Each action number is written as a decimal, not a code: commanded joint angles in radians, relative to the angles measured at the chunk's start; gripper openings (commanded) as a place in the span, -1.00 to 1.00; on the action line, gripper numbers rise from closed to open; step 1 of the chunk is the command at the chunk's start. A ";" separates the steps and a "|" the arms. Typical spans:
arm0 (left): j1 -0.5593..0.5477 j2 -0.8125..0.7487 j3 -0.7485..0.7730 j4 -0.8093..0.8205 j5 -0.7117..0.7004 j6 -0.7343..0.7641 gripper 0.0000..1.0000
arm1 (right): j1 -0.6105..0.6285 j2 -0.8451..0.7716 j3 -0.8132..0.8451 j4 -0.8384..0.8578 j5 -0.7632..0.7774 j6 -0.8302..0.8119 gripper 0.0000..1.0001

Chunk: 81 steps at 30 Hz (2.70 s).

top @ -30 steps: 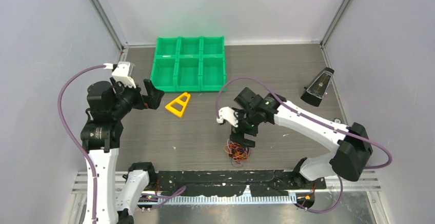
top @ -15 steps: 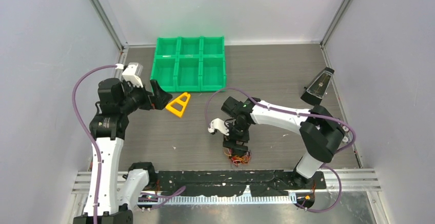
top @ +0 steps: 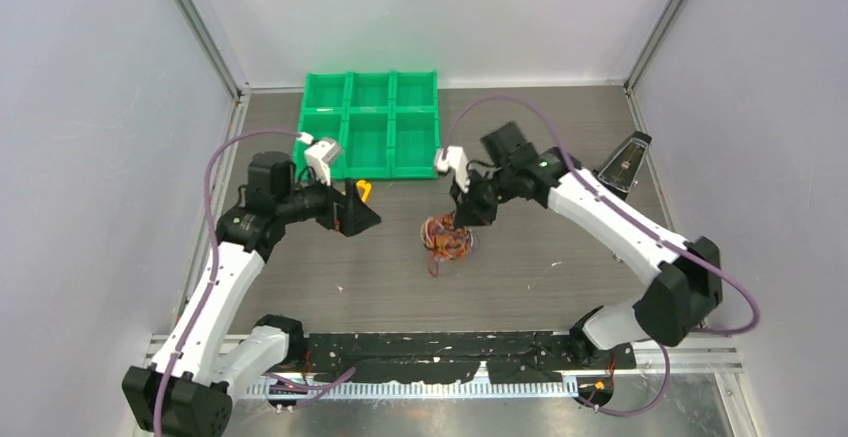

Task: Untangle the cables

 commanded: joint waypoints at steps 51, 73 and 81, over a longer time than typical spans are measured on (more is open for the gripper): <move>0.242 0.138 -0.023 -0.457 -0.223 1.100 -1.00 | -0.908 -0.204 0.000 0.119 0.058 0.180 -0.89; -0.131 0.086 0.026 -0.286 -0.085 0.766 -1.00 | -0.658 -0.100 -0.003 -0.075 -0.088 0.053 -0.89; 0.039 0.039 0.134 -0.370 -0.126 0.858 -1.00 | -0.784 -0.170 0.212 -0.078 -0.031 0.036 -0.89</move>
